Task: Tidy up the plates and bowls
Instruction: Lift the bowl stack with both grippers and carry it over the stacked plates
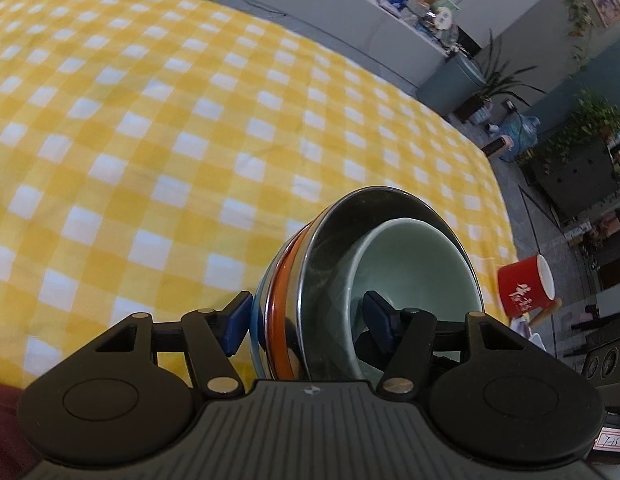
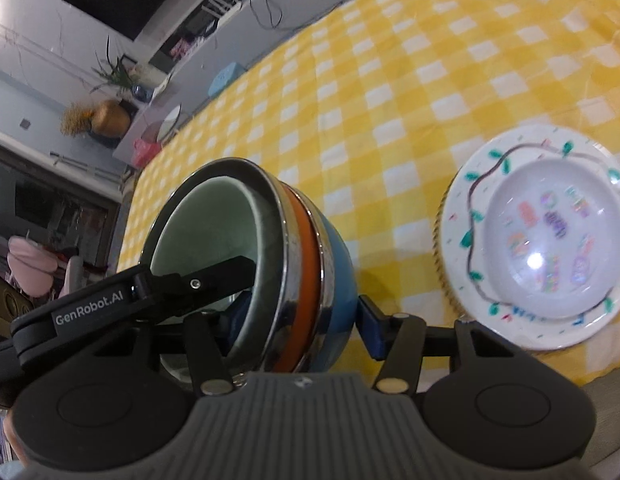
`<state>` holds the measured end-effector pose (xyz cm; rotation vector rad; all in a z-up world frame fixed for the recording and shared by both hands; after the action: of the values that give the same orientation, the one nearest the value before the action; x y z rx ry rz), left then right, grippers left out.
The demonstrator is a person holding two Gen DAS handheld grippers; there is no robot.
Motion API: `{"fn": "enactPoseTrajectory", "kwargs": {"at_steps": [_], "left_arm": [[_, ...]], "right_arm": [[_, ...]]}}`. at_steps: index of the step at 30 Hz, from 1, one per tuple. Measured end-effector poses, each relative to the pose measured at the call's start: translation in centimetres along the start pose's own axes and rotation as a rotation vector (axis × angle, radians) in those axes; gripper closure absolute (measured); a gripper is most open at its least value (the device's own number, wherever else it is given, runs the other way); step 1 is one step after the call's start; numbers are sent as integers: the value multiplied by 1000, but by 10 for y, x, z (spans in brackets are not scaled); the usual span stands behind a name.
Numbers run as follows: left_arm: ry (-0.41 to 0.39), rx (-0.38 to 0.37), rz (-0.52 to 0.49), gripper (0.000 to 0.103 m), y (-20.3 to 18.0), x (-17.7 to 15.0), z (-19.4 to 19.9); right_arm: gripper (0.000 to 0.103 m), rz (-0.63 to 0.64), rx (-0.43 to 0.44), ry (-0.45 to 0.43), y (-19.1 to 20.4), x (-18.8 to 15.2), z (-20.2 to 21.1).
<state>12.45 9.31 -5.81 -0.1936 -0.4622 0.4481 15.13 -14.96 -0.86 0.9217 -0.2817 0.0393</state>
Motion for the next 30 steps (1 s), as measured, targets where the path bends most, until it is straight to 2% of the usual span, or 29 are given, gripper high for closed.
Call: {"fn": "enactPoseTrajectory", "kwargs": {"at_steps": [3,10,13,18,22,30], "left_arm": [[7,-17,-32,34,-20,4,1],[41,-93,-98,34,-79,3,-13],[53,-104,-141,34,-106,1,-24],[86,-120,-182,34,-134,-9,-46],[115,-120,-189,34,-141,-16,-63],[126,-63,-217,34,-140,-23,-76]], "right_arm": [[49,-24,-1,-31,-4,6,20],[49,-52,-73,-82,-23,23,78],[49,-81,-98,-109,-37,28,98],[49,-141,-130,-104,-64,31,123],[49,-168,-151,-99,-80,31,127],[49,-197,-147,-62,-94,29,110]]}}
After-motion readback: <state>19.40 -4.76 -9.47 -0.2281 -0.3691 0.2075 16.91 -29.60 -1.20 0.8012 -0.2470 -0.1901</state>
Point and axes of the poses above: each gripper's, at about its wrist camera, not at the fingertips, and z roughly against the way its jaws point, y to its left, x to its top, the point moved 1 cm from there along -z, roughly the way its jaws point, and after that the axes turned 13 degrees about x, right-handed, at the moved point
